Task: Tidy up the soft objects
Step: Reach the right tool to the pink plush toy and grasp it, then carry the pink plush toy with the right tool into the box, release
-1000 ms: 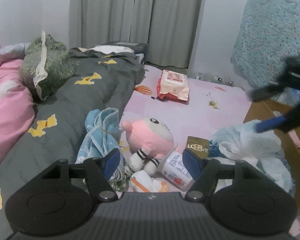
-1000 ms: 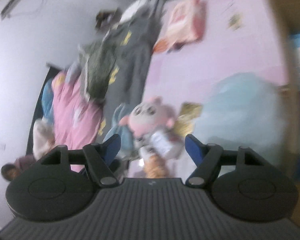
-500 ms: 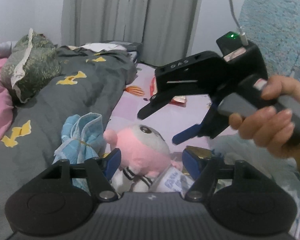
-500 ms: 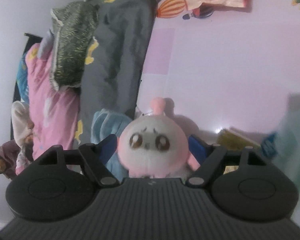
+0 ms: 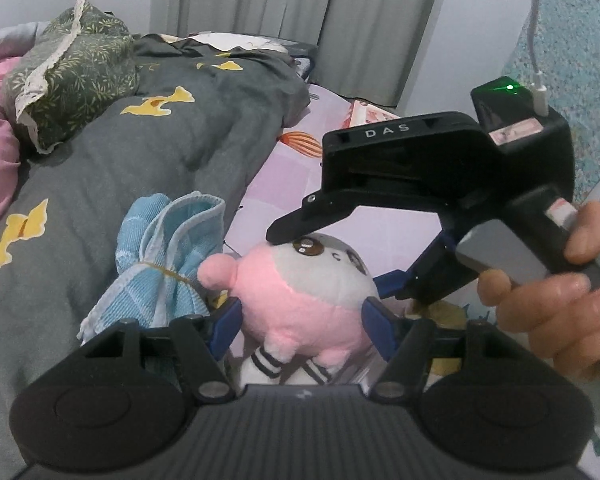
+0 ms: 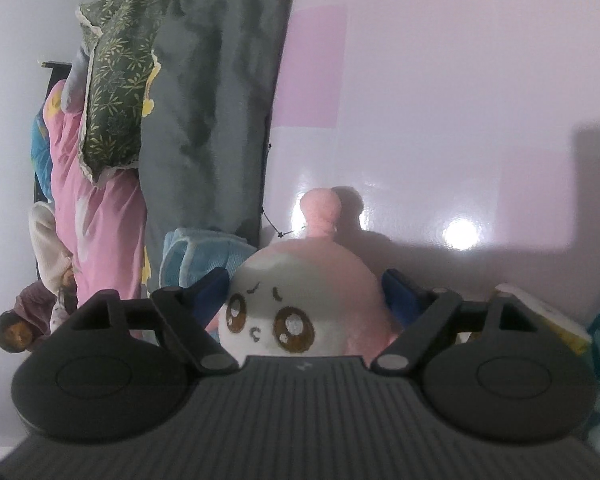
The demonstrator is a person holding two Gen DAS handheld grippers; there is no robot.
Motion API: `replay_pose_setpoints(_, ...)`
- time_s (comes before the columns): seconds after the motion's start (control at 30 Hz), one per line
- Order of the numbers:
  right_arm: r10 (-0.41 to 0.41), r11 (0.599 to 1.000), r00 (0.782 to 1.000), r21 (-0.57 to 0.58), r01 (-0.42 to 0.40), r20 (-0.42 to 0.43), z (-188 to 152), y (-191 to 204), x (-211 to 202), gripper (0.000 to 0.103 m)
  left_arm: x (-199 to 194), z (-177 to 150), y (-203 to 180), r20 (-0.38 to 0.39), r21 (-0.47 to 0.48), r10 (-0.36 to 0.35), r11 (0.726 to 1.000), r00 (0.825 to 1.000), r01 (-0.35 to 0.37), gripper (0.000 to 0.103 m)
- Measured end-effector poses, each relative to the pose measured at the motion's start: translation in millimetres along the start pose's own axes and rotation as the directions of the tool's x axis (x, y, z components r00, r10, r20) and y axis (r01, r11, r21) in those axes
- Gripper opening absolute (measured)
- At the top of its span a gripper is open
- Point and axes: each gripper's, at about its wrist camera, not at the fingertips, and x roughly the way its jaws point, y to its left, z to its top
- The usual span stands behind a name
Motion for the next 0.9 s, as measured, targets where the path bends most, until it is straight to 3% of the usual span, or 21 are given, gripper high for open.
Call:
replay_pose_setpoints(0.17, -0.003, 1.0, 0.999, -0.027, 0.004, 0.043, -7, 6, -17, 0.08, -9, 6, -7, 0.023, 0.015, -0.001, 1.0, 1.0, 0.0, 0.067)
replay_pose_setpoints(0.37, 0.032, 0.994, 0.989, -0.107, -0.016, 0.141, -20, 31, -58, 0.08, -43, 19, -26, 0.107, 0.071, -0.013, 0.997, 0.994, 0.005, 0.067)
replay_pose_setpoints(0.63, 0.077, 0.979, 0.95, -0.203, -0.014, 0.304, -55, 56, -150, 0.08, -99, 29, -74, 0.22, 0.182, -0.09, 0.982, 0.971, 0.049, 0.067)
replay_pose_setpoints(0.9, 0.077, 0.987, 0.9, -0.162, -0.007, 0.429, -110, 24, -247, 0.08, -132, 17, -151, 0.235, 0.303, -0.213, 0.943, 0.948, 0.137, 0.069)
